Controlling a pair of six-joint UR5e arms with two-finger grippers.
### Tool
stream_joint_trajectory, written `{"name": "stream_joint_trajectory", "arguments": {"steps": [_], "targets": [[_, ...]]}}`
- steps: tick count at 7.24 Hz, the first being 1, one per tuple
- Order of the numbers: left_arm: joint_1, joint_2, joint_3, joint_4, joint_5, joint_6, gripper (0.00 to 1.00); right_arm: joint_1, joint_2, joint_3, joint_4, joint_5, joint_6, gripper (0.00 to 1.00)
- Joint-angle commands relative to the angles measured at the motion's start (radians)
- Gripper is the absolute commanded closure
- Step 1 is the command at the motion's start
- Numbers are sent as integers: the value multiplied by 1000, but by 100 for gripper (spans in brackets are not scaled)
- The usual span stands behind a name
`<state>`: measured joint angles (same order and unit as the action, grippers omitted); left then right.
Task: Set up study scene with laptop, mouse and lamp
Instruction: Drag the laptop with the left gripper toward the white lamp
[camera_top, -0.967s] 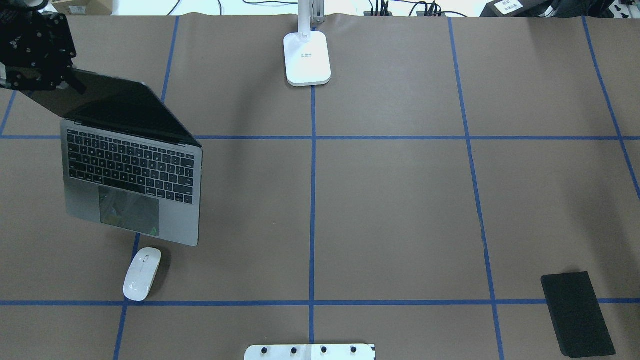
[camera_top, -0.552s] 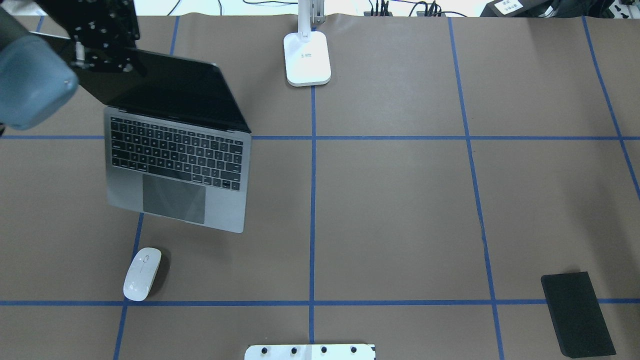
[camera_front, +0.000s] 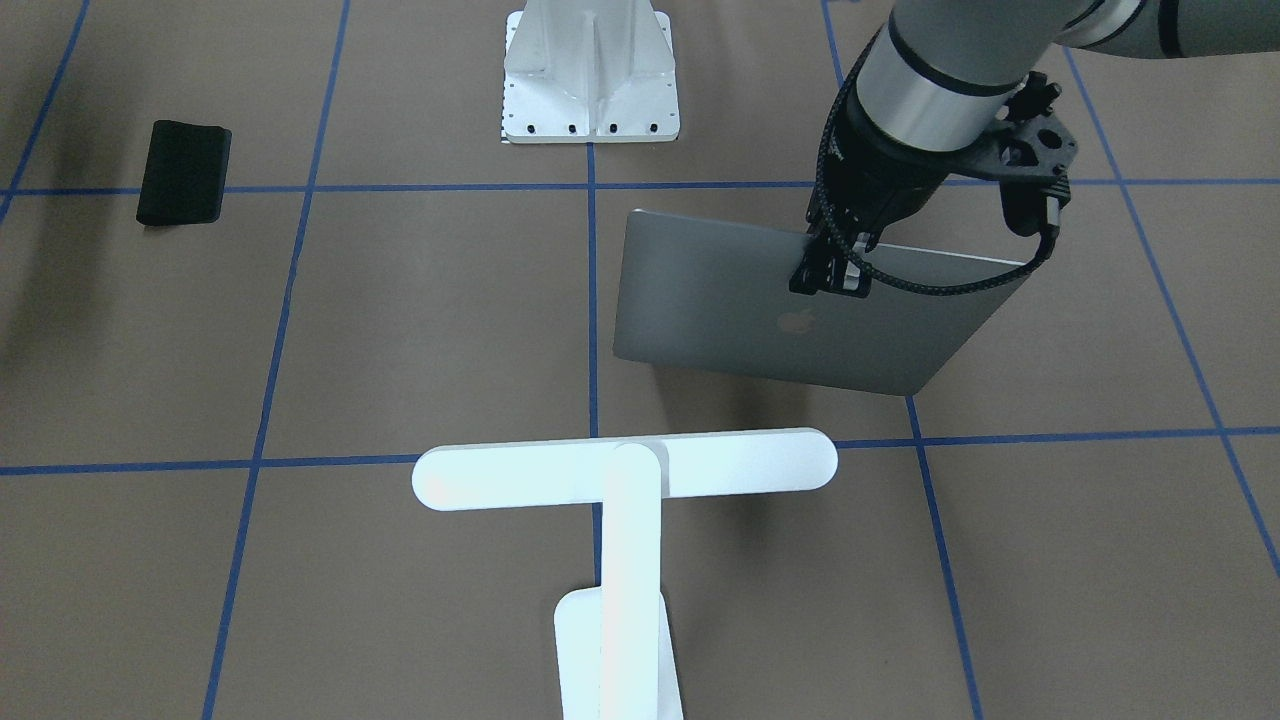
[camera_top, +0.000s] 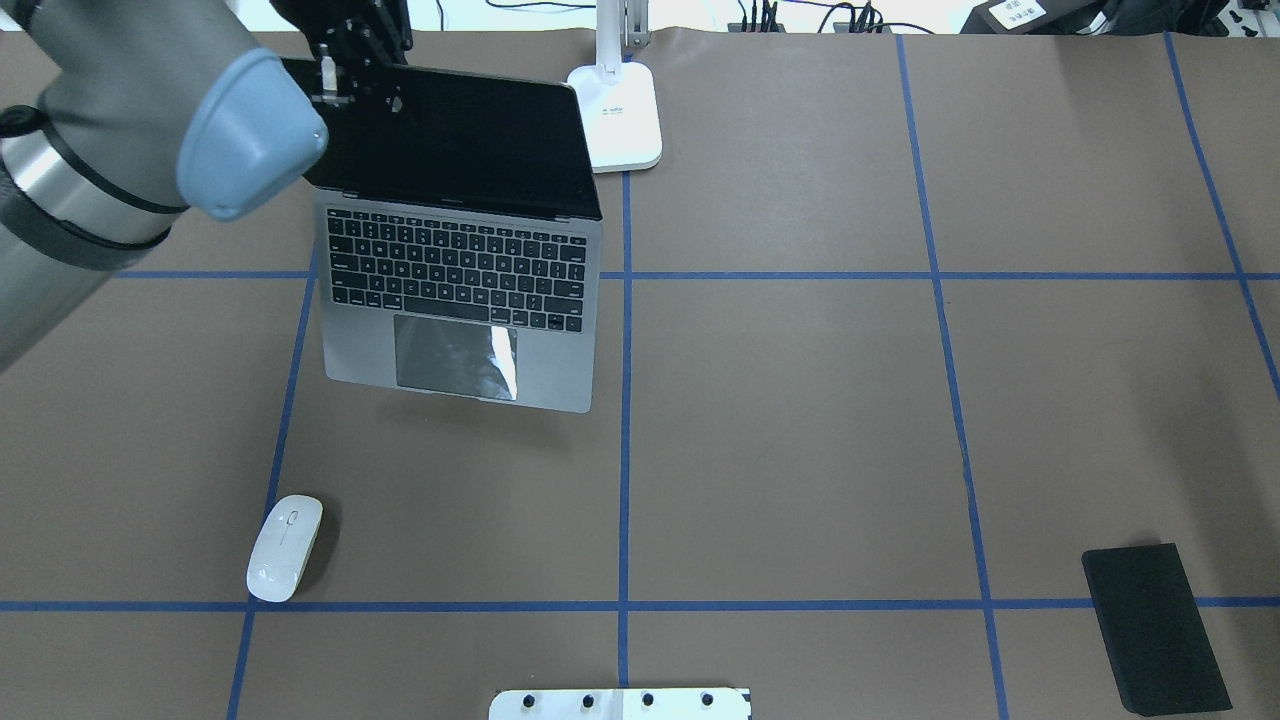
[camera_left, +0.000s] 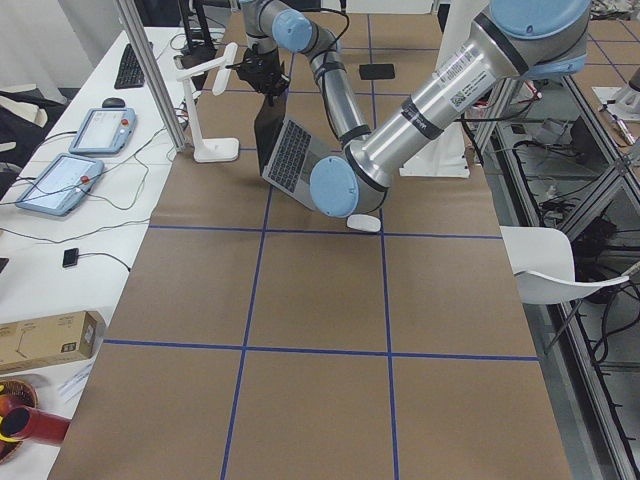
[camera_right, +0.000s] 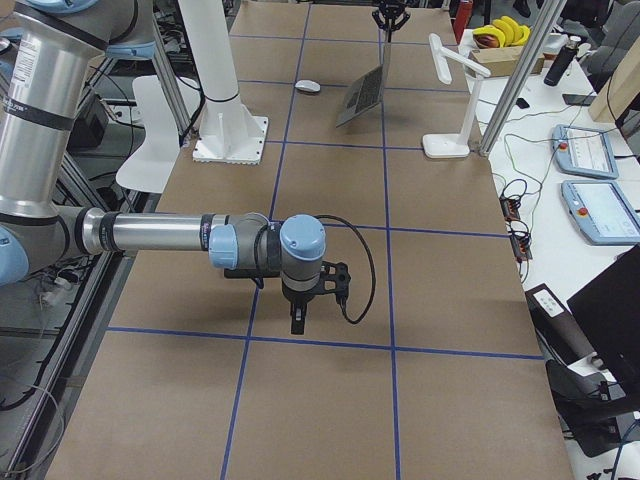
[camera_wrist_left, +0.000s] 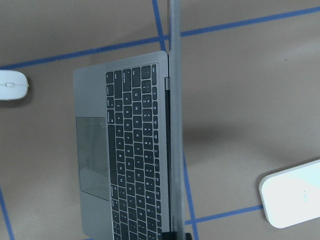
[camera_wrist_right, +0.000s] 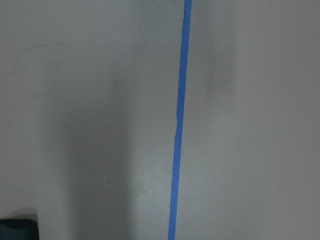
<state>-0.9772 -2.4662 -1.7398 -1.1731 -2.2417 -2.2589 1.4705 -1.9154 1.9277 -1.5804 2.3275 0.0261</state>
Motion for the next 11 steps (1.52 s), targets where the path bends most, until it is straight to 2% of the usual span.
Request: {"name": "stream_joint_trajectory", "arguments": {"steps": [1, 3, 5, 9, 11], "targets": [[64, -42, 99, -118, 86, -117, 100, 1, -13, 5, 0, 3, 0, 0], [126, -46, 158, -181, 166, -189, 100, 1, -13, 7, 0, 3, 0, 0], [149, -43, 215, -220, 206, -220, 100, 1, -11, 8, 0, 3, 0, 0], [150, -36, 366, -440, 226, -222, 100, 2, -14, 8, 0, 3, 0, 0], [150, -40, 399, -493, 250, -254, 100, 2, -19, 8, 0, 3, 0, 0]]}}
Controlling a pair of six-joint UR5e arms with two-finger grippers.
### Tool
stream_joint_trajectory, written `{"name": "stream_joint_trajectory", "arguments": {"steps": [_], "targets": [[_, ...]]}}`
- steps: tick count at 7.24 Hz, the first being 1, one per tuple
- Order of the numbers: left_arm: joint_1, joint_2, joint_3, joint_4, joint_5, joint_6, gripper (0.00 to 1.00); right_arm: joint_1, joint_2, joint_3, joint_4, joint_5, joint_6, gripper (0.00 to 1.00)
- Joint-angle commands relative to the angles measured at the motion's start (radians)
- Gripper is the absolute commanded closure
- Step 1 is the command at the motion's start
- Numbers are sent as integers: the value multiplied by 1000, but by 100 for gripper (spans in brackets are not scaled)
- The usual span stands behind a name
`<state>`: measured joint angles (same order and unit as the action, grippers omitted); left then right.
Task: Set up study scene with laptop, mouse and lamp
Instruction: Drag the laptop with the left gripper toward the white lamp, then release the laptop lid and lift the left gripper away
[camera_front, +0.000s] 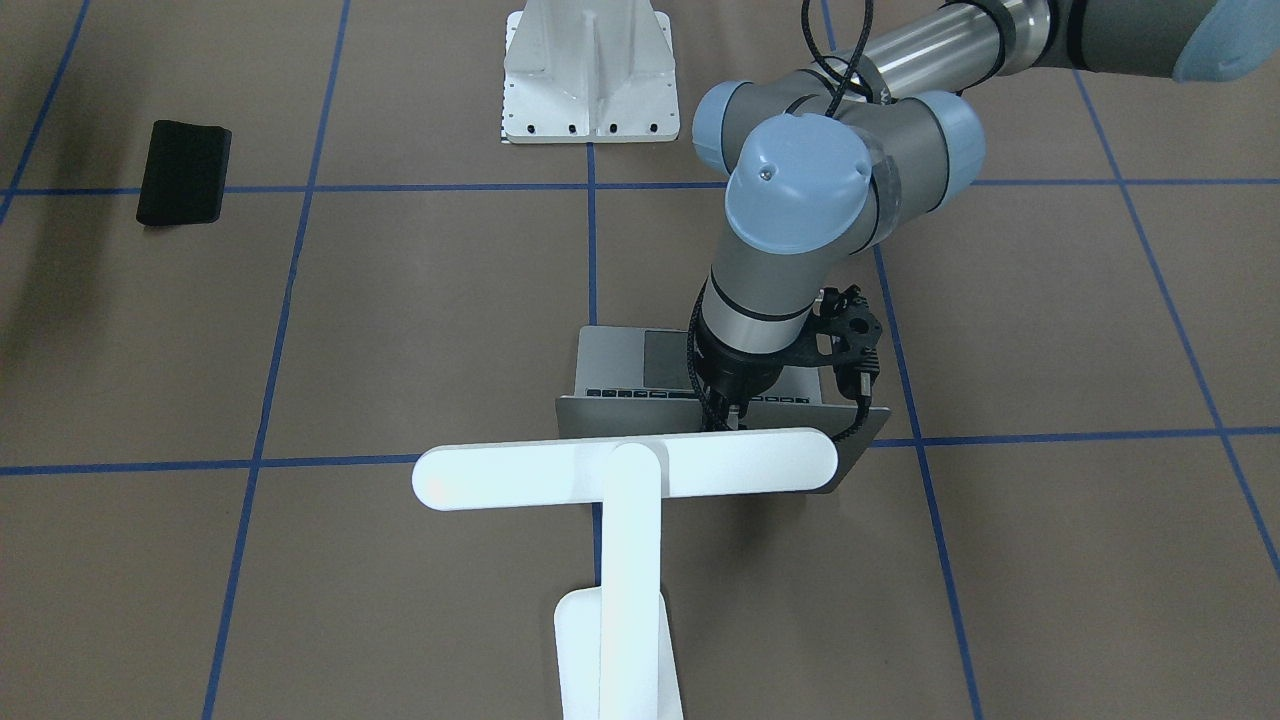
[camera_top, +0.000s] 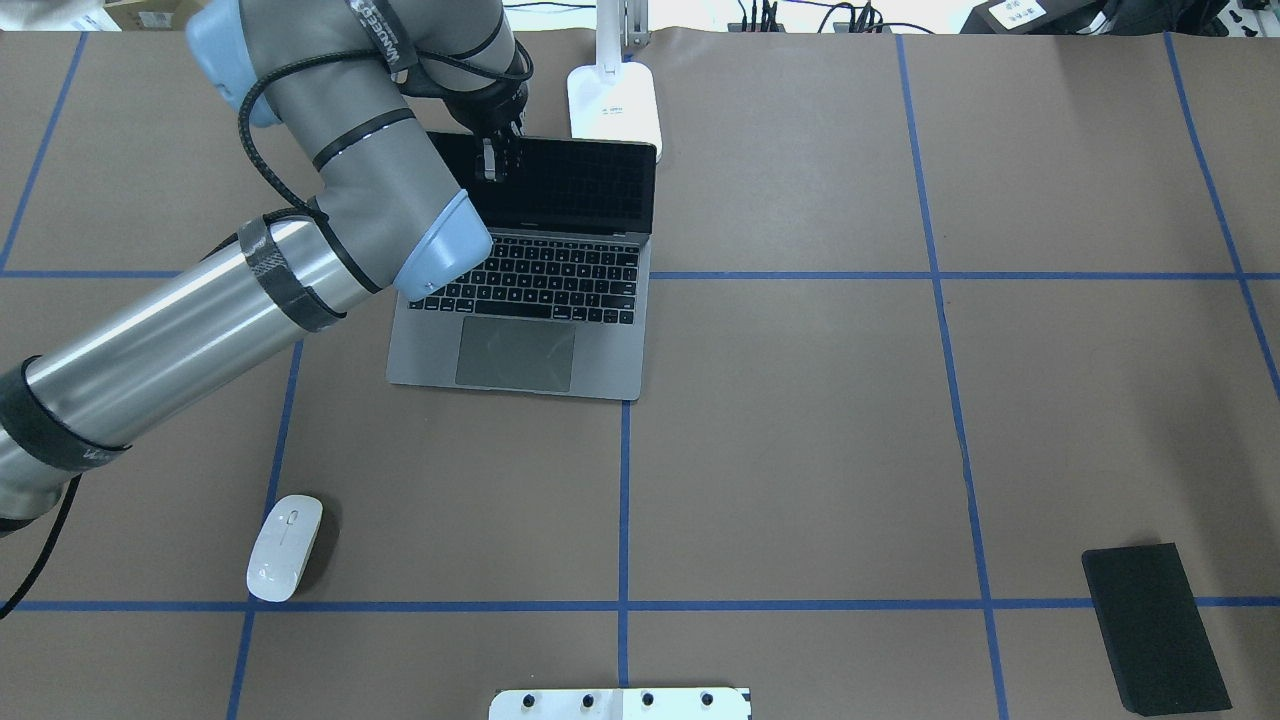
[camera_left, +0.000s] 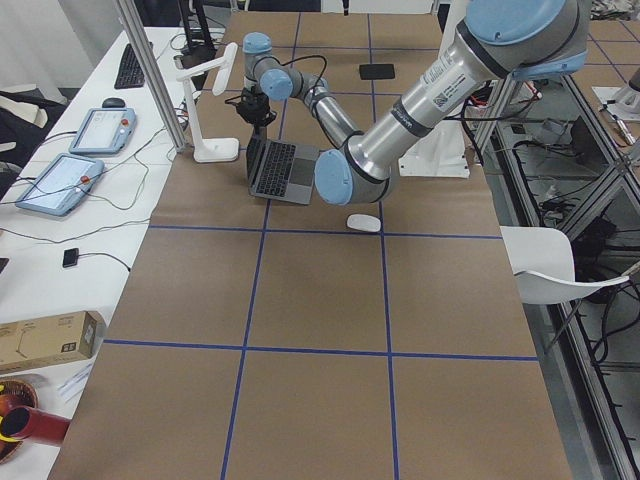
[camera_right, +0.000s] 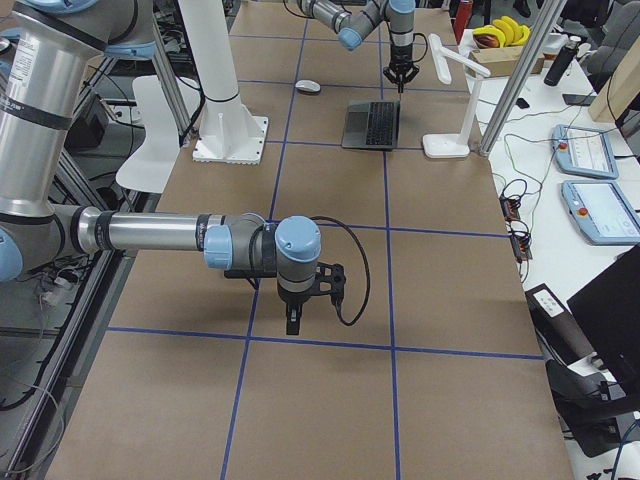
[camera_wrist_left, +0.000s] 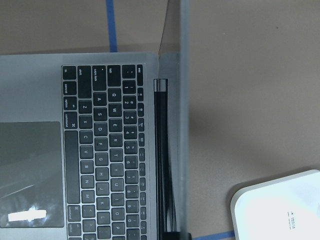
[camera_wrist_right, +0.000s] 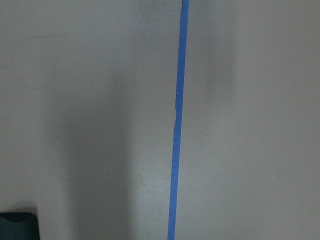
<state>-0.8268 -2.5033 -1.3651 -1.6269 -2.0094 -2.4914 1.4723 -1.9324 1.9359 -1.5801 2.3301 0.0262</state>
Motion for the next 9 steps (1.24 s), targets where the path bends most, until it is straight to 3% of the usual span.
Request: {"name": "stream_joint_trajectory", "arguments": {"steps": [1, 3, 4, 5, 6, 8, 9], "targets": [[5, -5, 41, -40, 26, -33, 100, 0, -2, -1, 0, 0, 0, 0], [12, 3, 40, -66, 54, 1, 100, -1, -2, -2, -1, 2, 1, 0], [8, 3, 35, -64, 54, 41, 71, 0, -2, -2, -1, 2, 1, 0], [-9, 3, 31, -64, 48, 60, 18, -1, 0, -3, -1, 3, 3, 0], [-26, 6, 9, -53, 26, 92, 1, -1, 0, -3, -1, 5, 4, 0], [-52, 108, -145, -16, -33, 181, 0, -1, 3, -8, -1, 5, 14, 0], [-60, 177, -276, 45, -47, 275, 0, -1, 9, -11, -1, 3, 18, 0]]}}
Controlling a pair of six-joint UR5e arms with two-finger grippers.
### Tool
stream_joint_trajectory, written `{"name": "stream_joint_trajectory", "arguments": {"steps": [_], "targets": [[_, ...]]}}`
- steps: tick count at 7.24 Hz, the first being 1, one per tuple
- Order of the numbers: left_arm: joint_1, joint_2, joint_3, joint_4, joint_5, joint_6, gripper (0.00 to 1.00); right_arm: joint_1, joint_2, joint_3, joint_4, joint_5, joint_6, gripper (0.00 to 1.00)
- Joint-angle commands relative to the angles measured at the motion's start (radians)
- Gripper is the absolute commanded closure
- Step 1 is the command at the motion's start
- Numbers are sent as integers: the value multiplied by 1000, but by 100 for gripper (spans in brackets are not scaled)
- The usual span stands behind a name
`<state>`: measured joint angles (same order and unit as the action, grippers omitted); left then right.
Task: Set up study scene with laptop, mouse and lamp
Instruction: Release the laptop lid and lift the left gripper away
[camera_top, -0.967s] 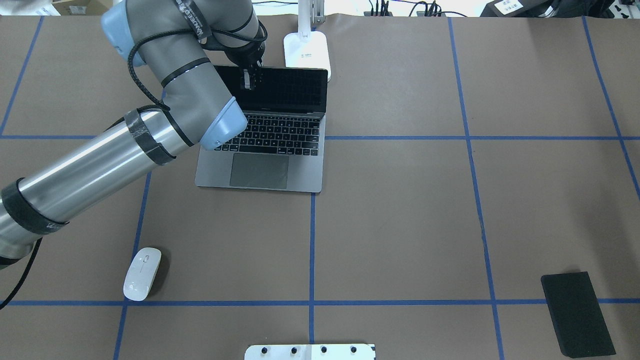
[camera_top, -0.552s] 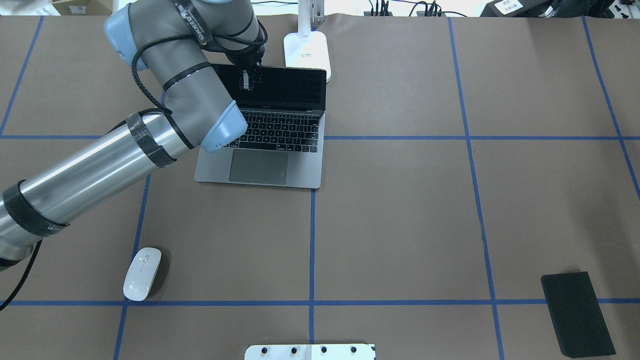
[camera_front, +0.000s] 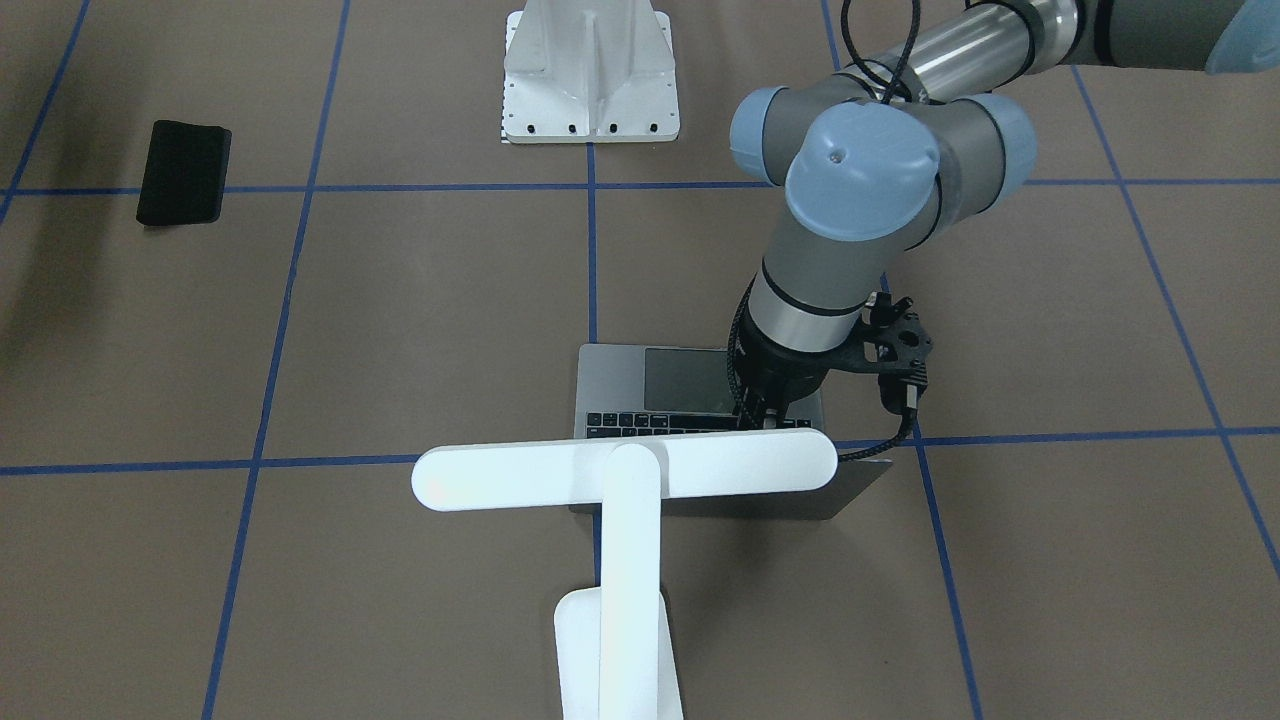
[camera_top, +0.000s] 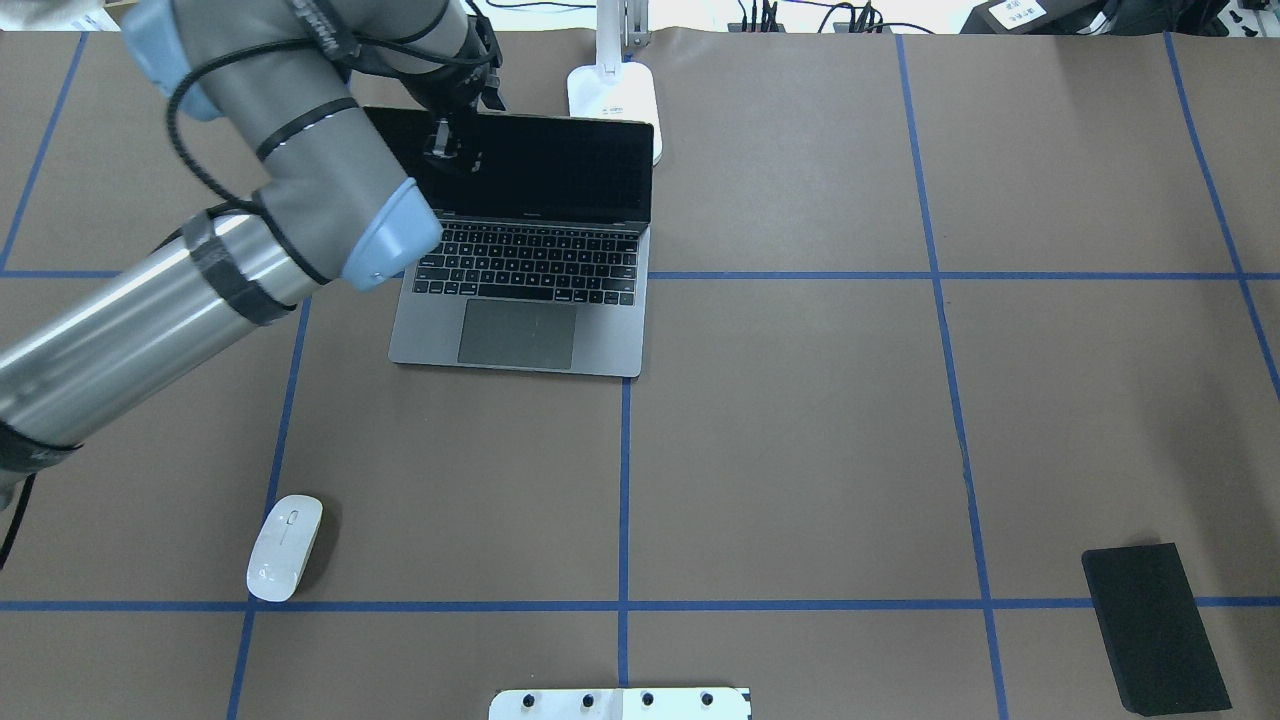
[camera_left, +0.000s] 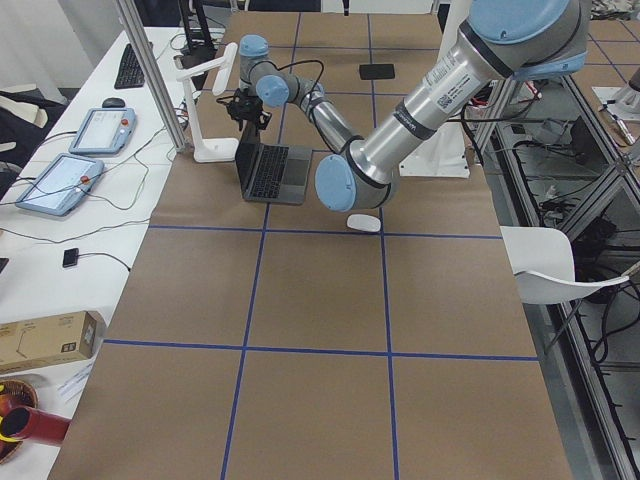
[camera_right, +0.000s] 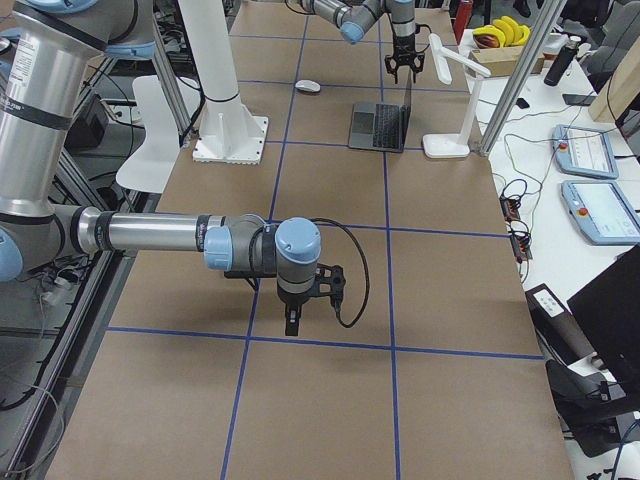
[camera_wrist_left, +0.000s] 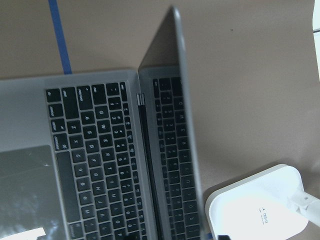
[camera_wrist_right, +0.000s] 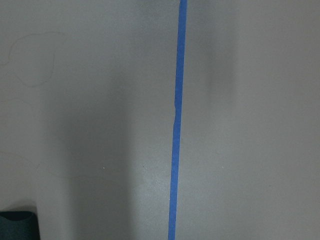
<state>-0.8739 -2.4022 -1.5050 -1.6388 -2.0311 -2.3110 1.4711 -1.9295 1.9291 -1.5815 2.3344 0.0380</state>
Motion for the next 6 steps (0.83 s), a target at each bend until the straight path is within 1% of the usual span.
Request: {"name": "stream_joint_trajectory", "arguments": {"steps": [1, 2, 3, 4, 5, 6], "targets": [[-16, 137, -267, 120, -32, 193, 0, 0, 9, -7, 5, -1, 10, 0], [-45, 164, -373, 188, -79, 309, 0, 0, 9, -16, 11, -4, 8, 0], [-62, 207, -470, 251, -89, 431, 0, -2, 24, -39, 15, -7, 13, 0], [-74, 272, -568, 292, -90, 603, 0, -2, 42, -65, 15, 2, 43, 0], [-79, 340, -633, 309, -95, 755, 0, -2, 34, -76, 11, 29, 59, 0], [-104, 392, -659, 309, -154, 913, 0, -2, 32, -93, 9, 127, 98, 0]]}}
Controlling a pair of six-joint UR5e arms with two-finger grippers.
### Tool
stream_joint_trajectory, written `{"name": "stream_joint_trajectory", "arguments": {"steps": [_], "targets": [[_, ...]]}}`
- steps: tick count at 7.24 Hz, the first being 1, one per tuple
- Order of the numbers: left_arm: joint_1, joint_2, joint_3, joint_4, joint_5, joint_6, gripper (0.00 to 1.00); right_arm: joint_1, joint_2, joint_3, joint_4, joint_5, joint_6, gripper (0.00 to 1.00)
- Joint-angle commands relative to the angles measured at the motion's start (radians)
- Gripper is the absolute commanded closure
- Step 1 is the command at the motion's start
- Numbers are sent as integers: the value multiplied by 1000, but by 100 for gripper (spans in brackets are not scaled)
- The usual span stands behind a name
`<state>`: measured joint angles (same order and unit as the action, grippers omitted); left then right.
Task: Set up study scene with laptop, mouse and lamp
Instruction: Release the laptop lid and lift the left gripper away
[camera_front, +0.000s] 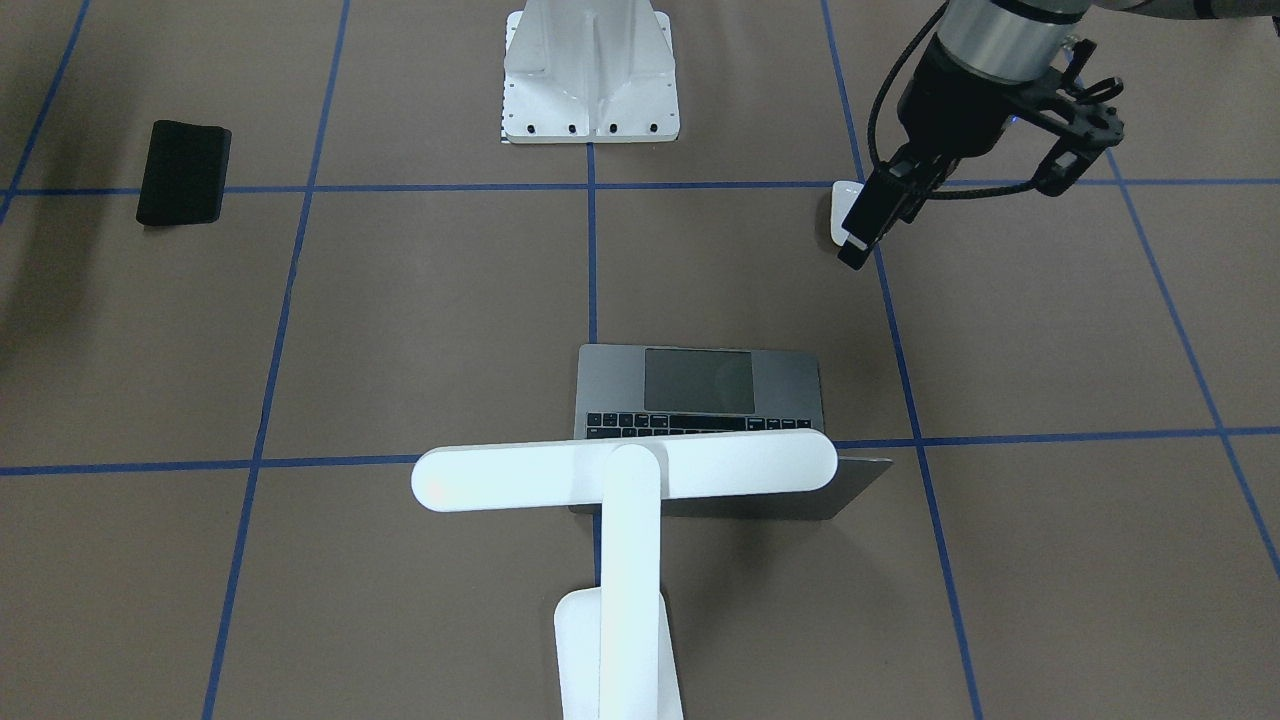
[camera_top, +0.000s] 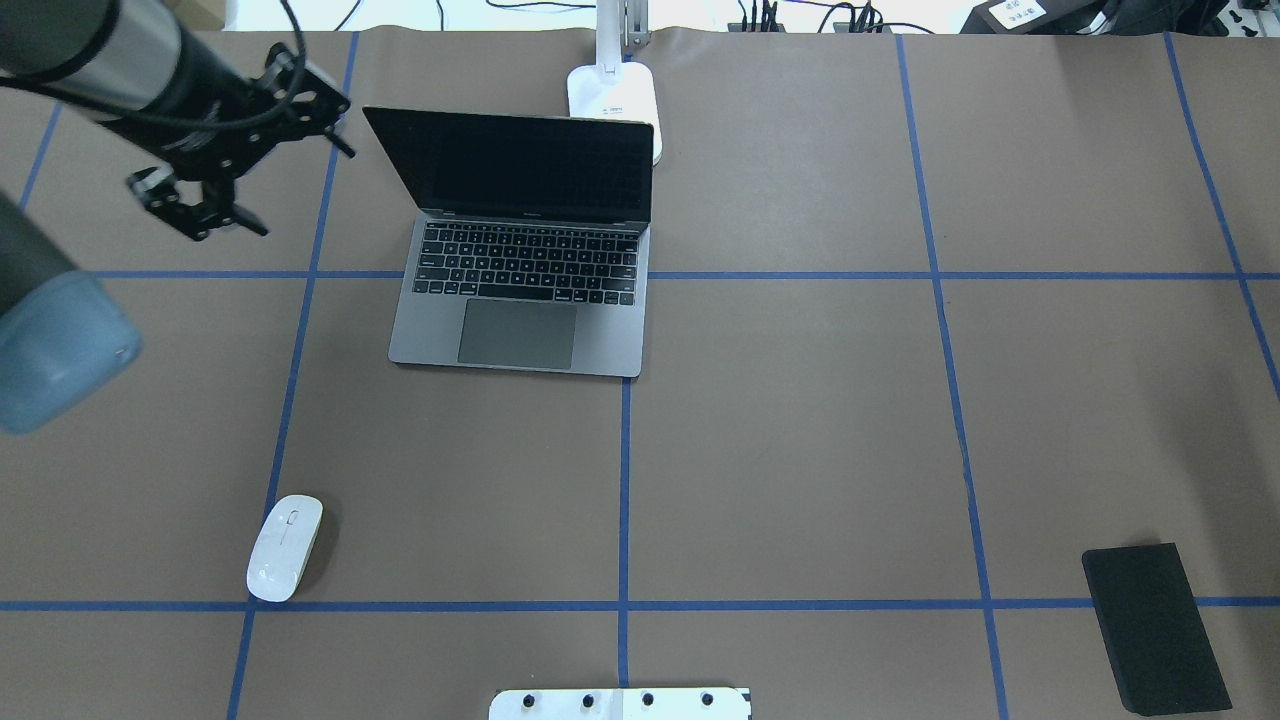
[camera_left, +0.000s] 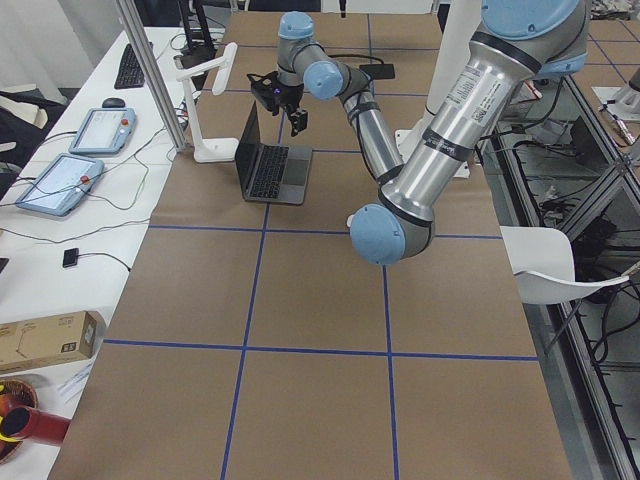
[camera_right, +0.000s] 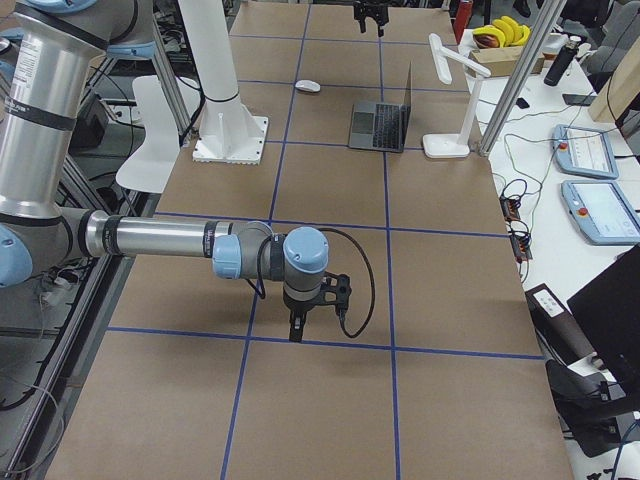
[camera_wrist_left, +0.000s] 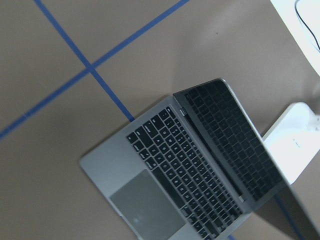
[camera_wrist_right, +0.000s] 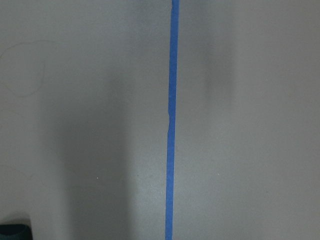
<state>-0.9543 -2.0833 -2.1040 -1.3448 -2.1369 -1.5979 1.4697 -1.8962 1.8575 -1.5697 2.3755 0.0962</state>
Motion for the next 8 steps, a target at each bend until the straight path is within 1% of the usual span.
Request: {"name": "stream_joint_trajectory", "arguments": {"steps": [1, 3, 4, 5, 6, 8], "targets": [[-30, 92, -88, 19, -96, 298, 0, -3, 0, -62, 0, 150, 112, 0], [-40, 101, -128, 19, -106, 354, 0, -64, -18, -70, -1, 169, 114, 0], [-40, 104, -151, 19, -106, 357, 0, -109, -33, -69, 0, 227, 111, 0], [-34, 101, -155, 18, -106, 366, 0, -170, -43, -69, 17, 263, 91, 0], [-32, 114, -162, 19, -106, 422, 0, -230, -61, -69, 58, 267, 92, 0], [-35, 141, -180, 19, -107, 487, 0, -322, -78, -78, 62, 336, 99, 0]]}}
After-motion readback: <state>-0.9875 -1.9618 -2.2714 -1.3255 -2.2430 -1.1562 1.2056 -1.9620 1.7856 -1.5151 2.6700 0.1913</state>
